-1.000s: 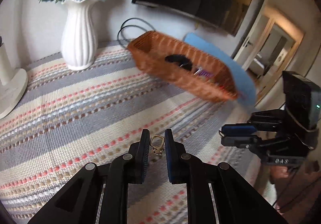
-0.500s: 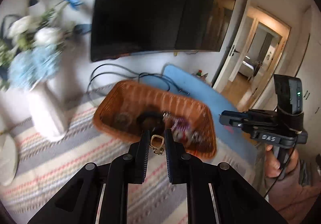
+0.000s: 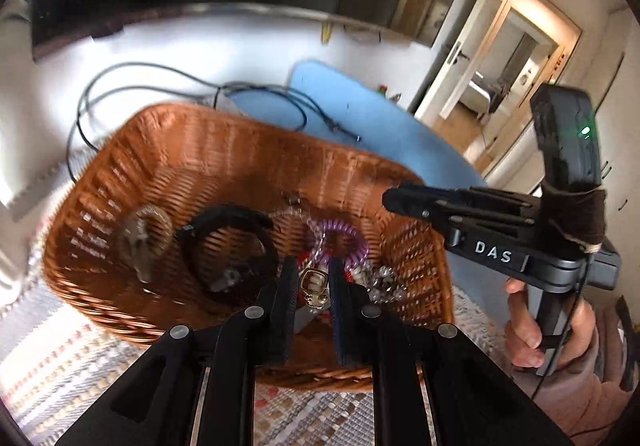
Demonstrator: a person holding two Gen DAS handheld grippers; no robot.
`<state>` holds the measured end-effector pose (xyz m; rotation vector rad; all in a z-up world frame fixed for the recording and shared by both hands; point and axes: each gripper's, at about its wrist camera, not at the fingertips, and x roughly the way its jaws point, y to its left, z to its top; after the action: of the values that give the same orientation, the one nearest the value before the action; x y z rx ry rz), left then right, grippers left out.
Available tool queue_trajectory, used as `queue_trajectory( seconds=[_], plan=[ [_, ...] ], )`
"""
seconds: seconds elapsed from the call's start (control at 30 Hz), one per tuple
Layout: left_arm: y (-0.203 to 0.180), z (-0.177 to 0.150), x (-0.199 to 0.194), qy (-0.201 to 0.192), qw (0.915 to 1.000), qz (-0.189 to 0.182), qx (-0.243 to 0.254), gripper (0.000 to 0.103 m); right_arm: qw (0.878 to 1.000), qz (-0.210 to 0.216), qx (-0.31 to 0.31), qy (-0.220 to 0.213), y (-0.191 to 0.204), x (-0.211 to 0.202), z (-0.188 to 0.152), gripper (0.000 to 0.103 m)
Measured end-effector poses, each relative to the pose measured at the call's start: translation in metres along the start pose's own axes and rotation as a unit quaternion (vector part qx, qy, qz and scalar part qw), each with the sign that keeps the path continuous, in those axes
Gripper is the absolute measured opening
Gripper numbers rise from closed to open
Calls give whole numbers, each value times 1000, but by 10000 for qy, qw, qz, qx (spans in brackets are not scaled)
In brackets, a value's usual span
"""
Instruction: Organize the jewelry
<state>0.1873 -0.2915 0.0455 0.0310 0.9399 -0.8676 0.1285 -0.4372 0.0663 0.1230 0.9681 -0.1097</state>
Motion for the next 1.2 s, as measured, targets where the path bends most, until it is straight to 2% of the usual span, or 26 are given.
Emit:
queue_trajectory(
  seconds=[0.1, 0.2, 0.27, 0.3, 0.37, 0.5, 0.57, 0.63, 0.67, 0.77, 0.87, 0.9, 0.93, 0.97, 1.1, 1.2],
  plan=[
    [2, -1, 7, 55, 10000, -38, -49, 16, 10000, -83, -18, 1, 0, 4, -1, 21],
    [-2, 0, 8, 25, 9999, 100, -10, 17, 9998, -155, -22, -87, 0, 1, -1, 22],
    [-2, 0, 6, 35, 9999, 160, -24, 28, 9999, -87, -6, -141, -1, -5, 1, 28],
    [-3, -1, 1, -32, 9999, 144, -37, 32, 9997, -25, 17, -238, -1, -14, 0, 35],
    [-5, -3, -11, -139, 9998, 151, -45, 35, 9992, -35, 50, -388, -1, -27, -1, 41],
    [-17, -18, -55, -511, 9981, 343, 20, 36, 9978, -15, -20, -658, 10, -68, -12, 41],
    [-27, -35, -81, -728, 9958, 542, 135, 42, 9966, 42, 18, -825, 17, -94, -25, 41],
    [-37, -55, -103, -972, 9901, 978, 280, 56, 9954, 80, 34, -953, 27, -115, -41, 47],
    [-43, -67, -116, -1127, 9864, 1150, 337, 58, 9946, 77, 23, -1030, 34, -124, -50, 52],
    [-53, -99, -145, -1449, 9786, 1425, 331, 61, 9928, -62, -60, -1198, 56, -145, -72, 53],
    [-60, -126, -173, -1713, 9690, 1771, 166, 74, 9911, -245, -10, -1310, 77, -159, -89, 53],
    [-61, -134, -180, -1754, 9638, 2009, 56, 77, 9907, -298, 2, -1327, 86, -163, -95, 60],
    [-61, -143, -185, -1771, 9555, 2357, -121, 77, 9907, -357, -7, -1312, 91, -165, -99, 66],
    [-59, -148, -188, -1787, 9506, 2526, -231, 77, 9906, -400, -19, -1307, 97, -167, -104, 74],
    [-52, -167, -207, -1844, 9380, 2844, -726, 77, 9886, -616, -204, -1356, 120, -173, -121, 75],
    [-54, -170, -214, -1963, 9221, 3236, -806, 77, 9872, -829, -401, -1305, 133, -171, -129, 75]
  ],
)
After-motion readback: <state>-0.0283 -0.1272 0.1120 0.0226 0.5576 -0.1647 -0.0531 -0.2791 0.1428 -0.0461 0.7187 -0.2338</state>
